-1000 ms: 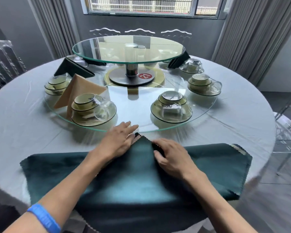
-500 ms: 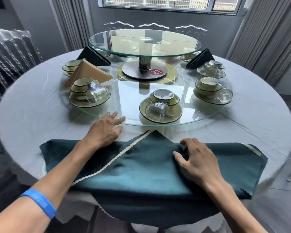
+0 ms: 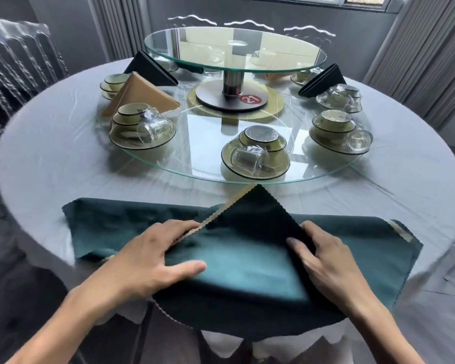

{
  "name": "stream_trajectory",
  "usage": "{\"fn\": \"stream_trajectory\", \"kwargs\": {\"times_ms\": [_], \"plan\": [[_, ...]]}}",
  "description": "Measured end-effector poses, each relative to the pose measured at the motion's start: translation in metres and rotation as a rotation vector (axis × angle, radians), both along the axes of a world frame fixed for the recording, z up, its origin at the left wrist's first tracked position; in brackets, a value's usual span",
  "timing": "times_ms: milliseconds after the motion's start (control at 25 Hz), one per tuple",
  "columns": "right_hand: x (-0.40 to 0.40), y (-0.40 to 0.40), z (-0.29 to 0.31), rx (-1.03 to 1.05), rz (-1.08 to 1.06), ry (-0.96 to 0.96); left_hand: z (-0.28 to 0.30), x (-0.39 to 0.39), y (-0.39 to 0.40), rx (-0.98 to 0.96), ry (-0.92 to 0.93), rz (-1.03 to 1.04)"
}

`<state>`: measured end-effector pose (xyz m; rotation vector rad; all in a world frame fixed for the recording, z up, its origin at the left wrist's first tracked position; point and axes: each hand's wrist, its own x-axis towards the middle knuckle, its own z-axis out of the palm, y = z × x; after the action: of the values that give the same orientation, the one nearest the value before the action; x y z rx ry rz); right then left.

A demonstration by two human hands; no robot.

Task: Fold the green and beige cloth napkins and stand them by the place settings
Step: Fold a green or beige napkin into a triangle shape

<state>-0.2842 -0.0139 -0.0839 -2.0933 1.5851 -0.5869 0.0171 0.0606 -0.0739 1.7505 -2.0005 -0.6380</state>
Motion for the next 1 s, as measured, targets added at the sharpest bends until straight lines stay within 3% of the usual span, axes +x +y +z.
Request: {"fn": "stream_trajectory", "kwargs": {"times_ms": [120, 320, 520, 680, 840, 920, 1000], "plan": [[-0.010, 0.011, 0.006, -0.023, 0.044, -0.229, -0.008, 0.016, 0.017, 0.043, 0.009, -0.006], [-0.020, 0.013, 0.012, -0.143, -0.009, -0.346, -0.010, 0.025, 0.007, -0.026, -0.039, 0.065], [-0.031, 0.012, 0.023, -0.212, -0.080, -0.300, 0.003, 0.031, -0.005, 0.111, 0.213, 0.024], [-0.025, -0.028, 0.074, -0.408, -0.129, -0.199, 0.043, 0.026, -0.034, -0.105, 0.269, -0.002], [0.013, -0.157, 0.154, -0.565, -0.151, 0.069, 0.091, 0.030, -0.126, -0.391, 0.160, 0.240], [0.029, -0.207, 0.182, -0.521, -0.223, 0.150, 0.102, 0.033, -0.173, -0.506, -0.046, 0.486], [0.044, -0.223, 0.185, -0.464, -0.241, 0.107, 0.095, 0.033, -0.191, -0.471, -0.231, 0.530]]}}
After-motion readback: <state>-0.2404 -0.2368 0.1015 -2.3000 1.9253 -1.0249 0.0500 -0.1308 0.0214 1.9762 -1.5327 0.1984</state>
